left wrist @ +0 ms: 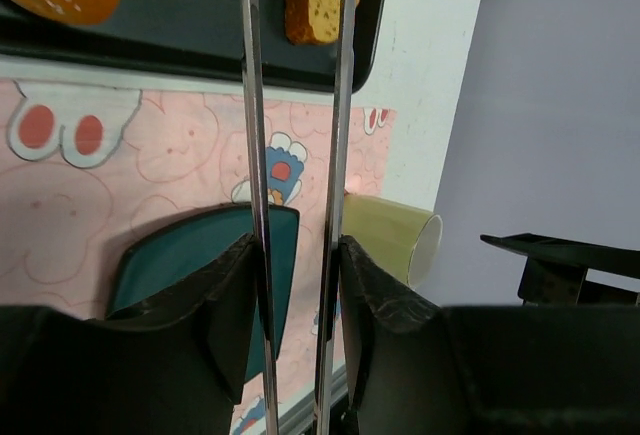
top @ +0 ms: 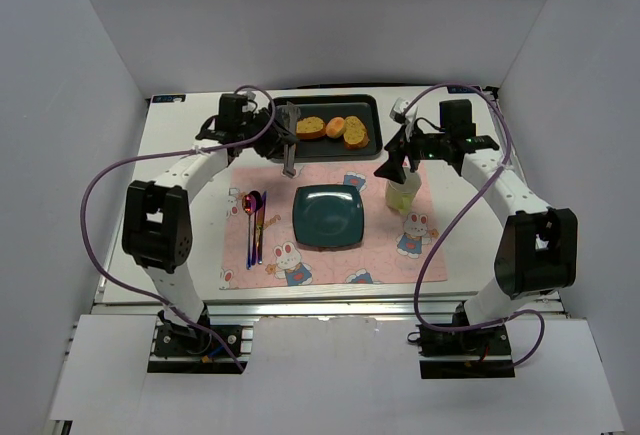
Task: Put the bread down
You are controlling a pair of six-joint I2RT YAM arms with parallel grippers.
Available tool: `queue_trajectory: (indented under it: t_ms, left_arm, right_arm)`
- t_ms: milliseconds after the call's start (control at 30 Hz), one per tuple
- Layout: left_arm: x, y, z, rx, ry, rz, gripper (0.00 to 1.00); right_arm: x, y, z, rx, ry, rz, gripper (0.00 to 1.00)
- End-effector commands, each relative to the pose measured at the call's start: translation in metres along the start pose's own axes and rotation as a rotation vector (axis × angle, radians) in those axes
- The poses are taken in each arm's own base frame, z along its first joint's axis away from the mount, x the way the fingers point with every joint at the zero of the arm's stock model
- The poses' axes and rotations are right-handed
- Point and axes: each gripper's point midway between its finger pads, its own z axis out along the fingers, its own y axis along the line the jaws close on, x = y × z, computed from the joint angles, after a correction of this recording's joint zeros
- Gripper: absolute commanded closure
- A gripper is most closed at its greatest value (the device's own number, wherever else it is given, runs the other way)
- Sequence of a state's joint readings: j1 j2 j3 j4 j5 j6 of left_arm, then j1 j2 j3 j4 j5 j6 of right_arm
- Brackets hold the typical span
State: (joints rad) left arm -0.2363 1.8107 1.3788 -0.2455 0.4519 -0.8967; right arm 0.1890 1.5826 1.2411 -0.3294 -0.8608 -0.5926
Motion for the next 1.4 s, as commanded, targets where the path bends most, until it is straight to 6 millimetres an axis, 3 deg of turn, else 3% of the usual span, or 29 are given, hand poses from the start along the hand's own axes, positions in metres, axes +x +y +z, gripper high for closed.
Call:
queue_trajectory:
  t_ms: [0,333,500,700,1167,1367]
  left_arm:
    - [0.009,-0.01,0.006,0.015,0.02,-0.033,0.54]
    - [0.016,0.007,0.017,-0.081,0.059,-0.089,0.52]
    - [0.018,-0.001,0.019,-0.077,0.077,-0.183,0.53]
    - [0.025,0.004,0.024,-0.065,0.078,-0.312,0.52]
    - [0.01,-0.01,0.041,0.057,0.024,-0.493,0.48]
    - [0.012,-0.004,0.046,0.047,0.029,-0.522,0.48]
  right_arm:
    - [-0.02,0.003,-0.009,0.009,-0.057,-0.044,0.11]
    - [-0.015,0.002,-0.012,0.015,-0.055,-0.035,0.11]
    - [-0.012,0.003,-0.013,0.015,-0.054,-0.033,0.1]
    - [-0.01,0.003,-0.012,0.014,-0.056,-0.031,0.11]
    - [-0.005,0.003,-0.014,0.015,-0.053,-0.026,0.11]
    - [-0.004,0.002,-0.016,0.019,-0.05,-0.028,0.1]
